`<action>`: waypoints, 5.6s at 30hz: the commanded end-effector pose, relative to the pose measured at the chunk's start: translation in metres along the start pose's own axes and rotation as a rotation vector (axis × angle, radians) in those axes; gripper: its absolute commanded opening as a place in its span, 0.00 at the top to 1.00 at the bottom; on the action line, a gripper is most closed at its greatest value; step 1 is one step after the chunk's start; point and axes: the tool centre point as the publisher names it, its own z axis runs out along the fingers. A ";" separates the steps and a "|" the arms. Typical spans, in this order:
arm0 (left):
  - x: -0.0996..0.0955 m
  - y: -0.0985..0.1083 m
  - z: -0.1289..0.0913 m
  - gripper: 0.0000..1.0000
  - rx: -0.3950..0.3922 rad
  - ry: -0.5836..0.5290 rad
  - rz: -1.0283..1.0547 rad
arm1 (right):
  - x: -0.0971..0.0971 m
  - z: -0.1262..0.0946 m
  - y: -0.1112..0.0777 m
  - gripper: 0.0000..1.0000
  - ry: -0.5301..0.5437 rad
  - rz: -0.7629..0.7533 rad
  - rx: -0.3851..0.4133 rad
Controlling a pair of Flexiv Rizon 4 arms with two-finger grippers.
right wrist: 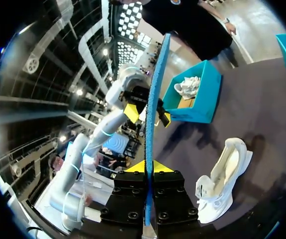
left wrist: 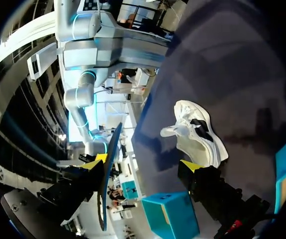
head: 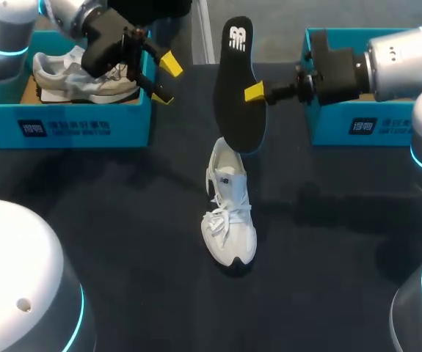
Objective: Take the shoe out of the shoebox, open the shoe tongue, remove and reinsert the insole, then place the shoe into the shoebox
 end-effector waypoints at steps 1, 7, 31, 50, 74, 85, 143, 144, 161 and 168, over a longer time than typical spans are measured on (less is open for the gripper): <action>0.002 0.004 -0.002 0.00 0.074 -0.002 0.001 | 0.000 0.002 0.001 1.00 -0.004 0.002 0.002; 0.002 0.004 -0.002 0.00 0.074 -0.002 0.001 | 0.000 0.002 0.001 1.00 -0.004 0.002 0.002; 0.015 0.001 0.008 0.00 0.078 0.074 -0.027 | -0.018 -0.006 0.003 1.00 -0.001 -0.083 -0.017; 0.057 -0.004 -0.009 0.00 -0.030 0.195 -0.115 | -0.069 0.002 0.048 1.00 -0.010 -0.322 -0.031; 0.101 0.002 -0.007 0.00 -0.063 0.235 -0.160 | -0.113 0.037 0.061 1.00 0.015 -0.403 -0.039; 0.114 0.003 0.005 0.00 -0.141 0.249 -0.185 | -0.130 0.046 0.057 1.00 0.066 -0.441 -0.052; 0.138 -0.003 0.044 0.00 -0.194 0.216 -0.271 | -0.178 0.075 0.032 1.00 0.127 -0.517 -0.156; 0.139 -0.004 0.045 0.00 -0.194 0.216 -0.273 | -0.178 0.076 0.031 1.00 0.128 -0.515 -0.155; 0.153 -0.002 0.050 0.00 -0.218 0.213 -0.294 | -0.182 0.080 0.025 1.00 0.140 -0.506 -0.148; 0.158 0.001 0.053 0.00 -0.236 0.197 -0.297 | -0.184 0.080 0.024 1.00 0.140 -0.503 -0.146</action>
